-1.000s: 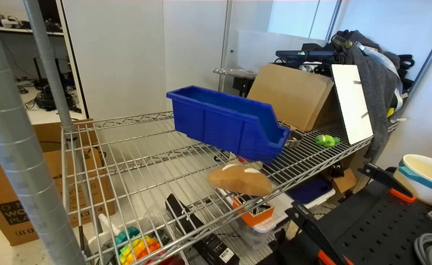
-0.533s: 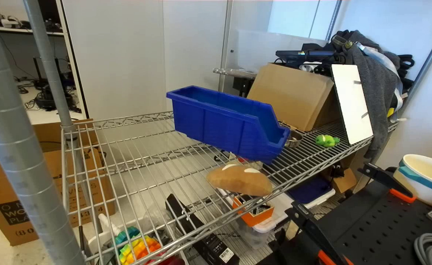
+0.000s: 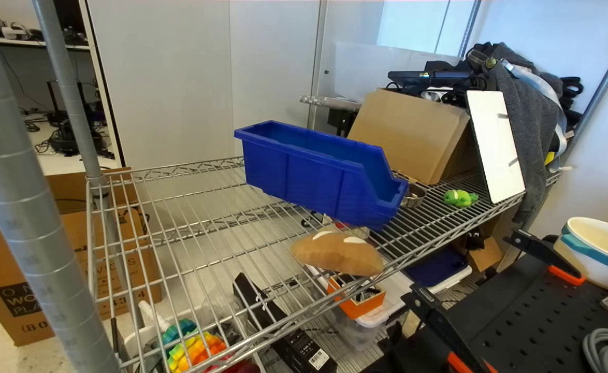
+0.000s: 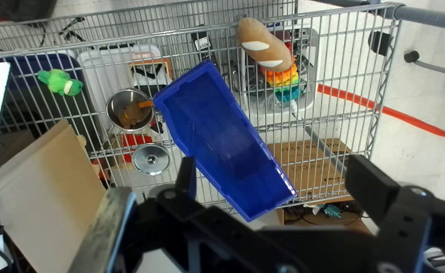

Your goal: Move the blue tray to the left

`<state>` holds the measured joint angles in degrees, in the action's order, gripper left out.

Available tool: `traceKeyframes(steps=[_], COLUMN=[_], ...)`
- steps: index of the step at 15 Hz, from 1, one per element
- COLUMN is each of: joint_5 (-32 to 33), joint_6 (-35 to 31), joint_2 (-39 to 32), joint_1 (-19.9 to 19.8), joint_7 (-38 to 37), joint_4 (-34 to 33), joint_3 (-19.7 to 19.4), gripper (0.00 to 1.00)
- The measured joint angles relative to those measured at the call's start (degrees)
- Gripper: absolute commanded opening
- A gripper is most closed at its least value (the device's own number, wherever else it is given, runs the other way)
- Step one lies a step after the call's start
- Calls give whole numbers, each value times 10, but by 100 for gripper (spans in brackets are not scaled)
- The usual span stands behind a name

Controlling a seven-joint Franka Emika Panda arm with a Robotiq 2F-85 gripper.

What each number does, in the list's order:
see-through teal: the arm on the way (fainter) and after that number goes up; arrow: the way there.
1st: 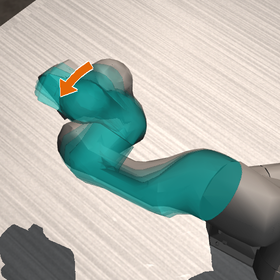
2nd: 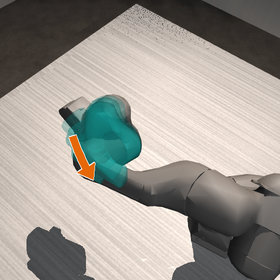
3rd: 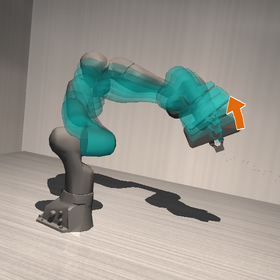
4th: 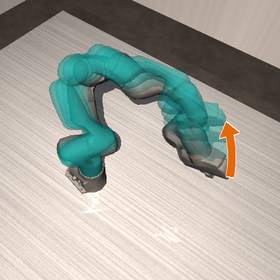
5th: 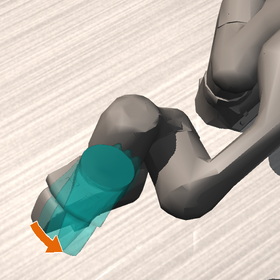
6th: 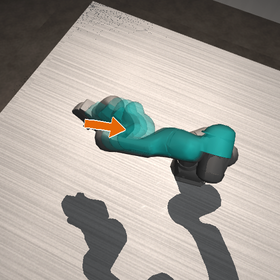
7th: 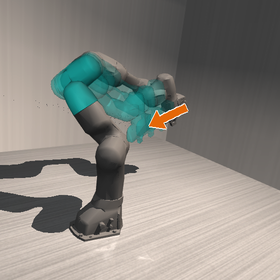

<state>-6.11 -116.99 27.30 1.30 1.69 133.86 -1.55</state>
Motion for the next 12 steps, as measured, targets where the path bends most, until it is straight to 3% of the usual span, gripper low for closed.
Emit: traceKeyframes(steps=[6, 12], joint_5=[19, 69], joint_6=[-13, -148], joint_2=[-28, -218], joint_1=[-1, -1], joint_7=[-30, -92], joint_4=[1, -27], joint_3=[14, 50], gripper=[100, 100])
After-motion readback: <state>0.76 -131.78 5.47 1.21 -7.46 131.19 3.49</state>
